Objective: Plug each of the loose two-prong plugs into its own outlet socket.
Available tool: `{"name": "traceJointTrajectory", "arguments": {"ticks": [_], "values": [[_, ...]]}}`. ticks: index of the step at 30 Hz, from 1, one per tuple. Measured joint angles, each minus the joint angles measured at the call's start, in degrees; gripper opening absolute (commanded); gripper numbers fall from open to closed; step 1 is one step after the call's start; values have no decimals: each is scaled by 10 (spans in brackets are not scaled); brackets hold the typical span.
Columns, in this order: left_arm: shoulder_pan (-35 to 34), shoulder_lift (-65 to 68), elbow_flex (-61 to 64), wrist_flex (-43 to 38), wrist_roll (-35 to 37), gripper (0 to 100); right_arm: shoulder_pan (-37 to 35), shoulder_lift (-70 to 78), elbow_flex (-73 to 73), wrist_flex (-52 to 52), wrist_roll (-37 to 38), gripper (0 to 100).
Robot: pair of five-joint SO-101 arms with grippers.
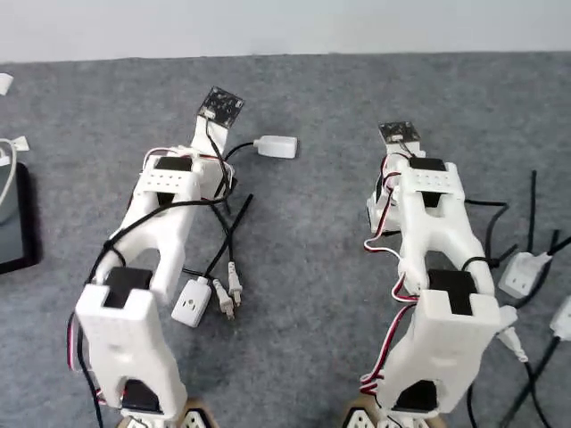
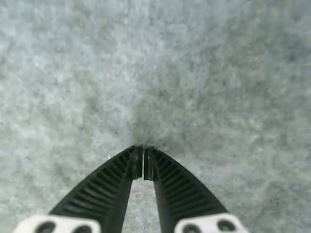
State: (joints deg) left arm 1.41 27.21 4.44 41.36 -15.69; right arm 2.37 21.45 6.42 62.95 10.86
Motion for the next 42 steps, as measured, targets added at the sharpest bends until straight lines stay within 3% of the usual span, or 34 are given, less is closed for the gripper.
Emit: {"name": "traceJointTrajectory", "arguments": {"ticks": [10, 14, 24, 35, 42], "values": [[1, 155, -150, -6, 159, 159, 0, -1, 22, -5, 0, 9], [4, 194, -215, 4, 164, 6, 0, -1, 25, -6, 0, 9], [1, 207, -248, 40, 164, 12, 0, -1, 25, -6, 0, 9], [20, 152, -251, 212, 168, 12, 0, -1, 39, -46, 0, 9], [26, 104, -251, 239, 165, 12, 0, -1, 40, -74, 0, 9]]}}
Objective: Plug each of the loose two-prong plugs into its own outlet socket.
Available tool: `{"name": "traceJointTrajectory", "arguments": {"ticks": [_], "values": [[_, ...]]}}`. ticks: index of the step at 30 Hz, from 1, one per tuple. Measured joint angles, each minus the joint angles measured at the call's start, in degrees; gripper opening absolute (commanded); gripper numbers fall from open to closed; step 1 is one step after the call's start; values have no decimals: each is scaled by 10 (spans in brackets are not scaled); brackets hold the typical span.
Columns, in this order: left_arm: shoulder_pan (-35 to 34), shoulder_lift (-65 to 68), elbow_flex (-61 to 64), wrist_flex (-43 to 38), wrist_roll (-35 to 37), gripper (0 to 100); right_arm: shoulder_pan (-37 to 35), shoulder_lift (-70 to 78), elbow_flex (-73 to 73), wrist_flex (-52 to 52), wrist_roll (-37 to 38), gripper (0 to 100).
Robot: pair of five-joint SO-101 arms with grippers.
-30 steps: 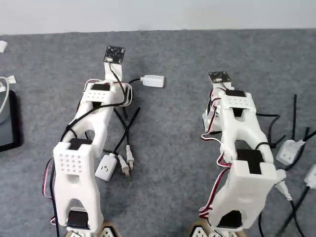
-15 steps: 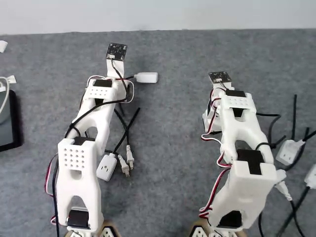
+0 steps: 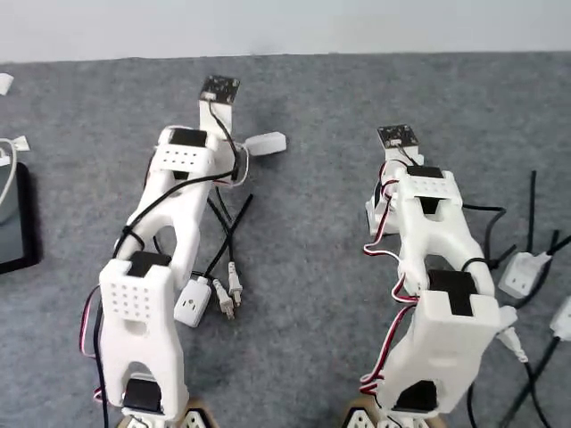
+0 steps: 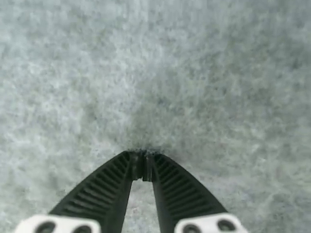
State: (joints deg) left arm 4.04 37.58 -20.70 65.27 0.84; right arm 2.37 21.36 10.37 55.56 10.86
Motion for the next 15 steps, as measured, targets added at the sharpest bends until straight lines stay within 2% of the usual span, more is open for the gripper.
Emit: {"name": "traceJointTrajectory", "arguments": {"ticks": [6, 15], "values": [[24, -105, 0, 92, 0, 12, 0, 0, 4, -20, 0, 9], [108, -288, 0, 263, 0, 12, 0, -4, 11, -33, 0, 9]]}}
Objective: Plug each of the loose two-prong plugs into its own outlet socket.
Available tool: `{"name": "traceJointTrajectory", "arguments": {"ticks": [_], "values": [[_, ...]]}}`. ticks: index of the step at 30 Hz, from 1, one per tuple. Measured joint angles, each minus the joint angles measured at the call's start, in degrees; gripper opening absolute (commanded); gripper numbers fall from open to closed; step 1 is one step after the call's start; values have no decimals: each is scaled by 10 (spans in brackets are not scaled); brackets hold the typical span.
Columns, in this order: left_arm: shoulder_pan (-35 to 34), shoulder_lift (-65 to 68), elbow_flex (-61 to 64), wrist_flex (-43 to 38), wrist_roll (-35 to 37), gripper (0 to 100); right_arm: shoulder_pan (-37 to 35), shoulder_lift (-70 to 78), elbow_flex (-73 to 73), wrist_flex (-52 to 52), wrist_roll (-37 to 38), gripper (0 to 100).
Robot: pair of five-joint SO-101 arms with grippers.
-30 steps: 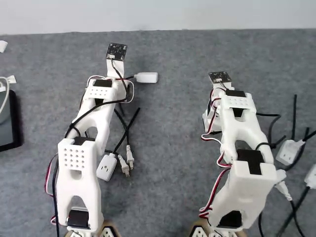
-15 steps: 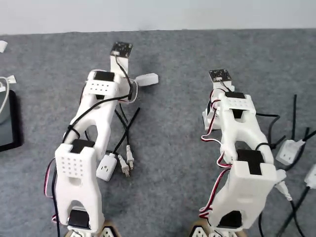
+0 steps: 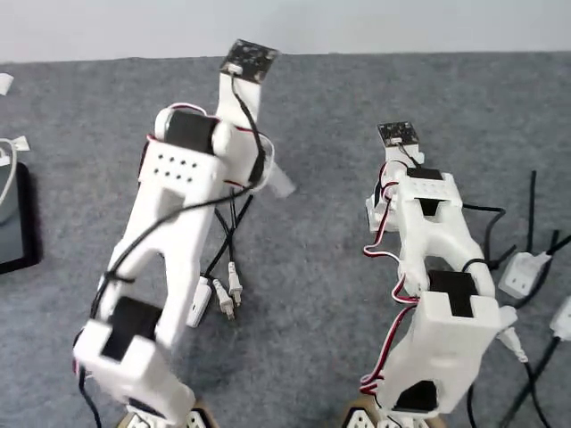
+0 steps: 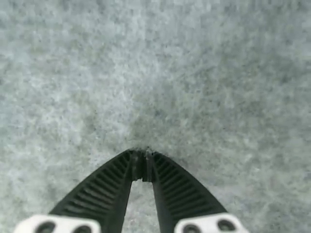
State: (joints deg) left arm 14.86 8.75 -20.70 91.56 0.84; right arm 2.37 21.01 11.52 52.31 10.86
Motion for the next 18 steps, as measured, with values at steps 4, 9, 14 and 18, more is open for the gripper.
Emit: {"name": "traceJointTrajectory", "arguments": {"ticks": [4, 9, 14, 18], "values": [[43, -72, 0, 57, 4, 12, 0, 0, 0, 0, 0, 9], [76, -163, 76, 76, 35, 12, 0, 0, 0, 0, 0, 9], [110, -272, 275, 59, 57, 12, 0, 0, 0, 0, 0, 9], [121, -399, 447, -32, 60, 13, 0, 0, 0, 0, 0, 9]]}}
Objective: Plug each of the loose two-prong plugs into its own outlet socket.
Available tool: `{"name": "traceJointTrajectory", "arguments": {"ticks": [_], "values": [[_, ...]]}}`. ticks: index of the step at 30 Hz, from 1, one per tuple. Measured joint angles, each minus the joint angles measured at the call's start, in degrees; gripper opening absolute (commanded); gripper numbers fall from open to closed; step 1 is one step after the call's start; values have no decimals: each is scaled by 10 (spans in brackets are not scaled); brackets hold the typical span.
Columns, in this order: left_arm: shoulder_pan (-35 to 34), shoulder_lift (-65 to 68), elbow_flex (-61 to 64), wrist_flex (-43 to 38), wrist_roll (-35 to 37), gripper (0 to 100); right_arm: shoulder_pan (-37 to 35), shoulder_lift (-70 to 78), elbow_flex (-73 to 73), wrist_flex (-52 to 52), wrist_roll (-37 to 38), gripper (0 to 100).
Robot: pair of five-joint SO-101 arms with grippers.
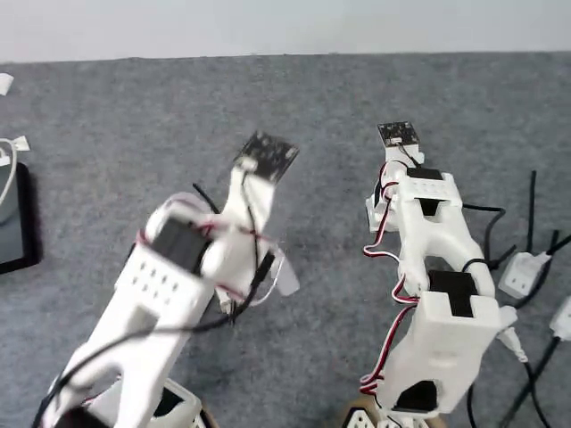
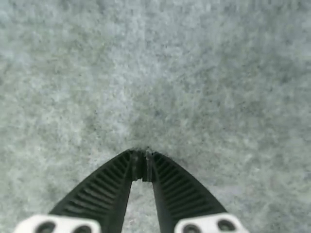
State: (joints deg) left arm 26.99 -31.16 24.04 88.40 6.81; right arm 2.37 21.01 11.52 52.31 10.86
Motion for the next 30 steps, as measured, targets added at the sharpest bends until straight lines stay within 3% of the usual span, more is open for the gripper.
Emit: {"name": "traceJointTrajectory", "arguments": {"ticks": [5, 12, 19, 30], "values": [[-23, -140, 220, -178, 0, 15, 0, 0, 0, 0, 0, 9], [-77, -127, 391, -325, 0, 16, 0, 0, 0, 0, 0, 9], [-79, -107, 398, -374, 11, 174, 0, 0, 0, 0, 0, 9], [-48, -102, 352, -395, 53, 134, 0, 0, 0, 0, 0, 9]]}}
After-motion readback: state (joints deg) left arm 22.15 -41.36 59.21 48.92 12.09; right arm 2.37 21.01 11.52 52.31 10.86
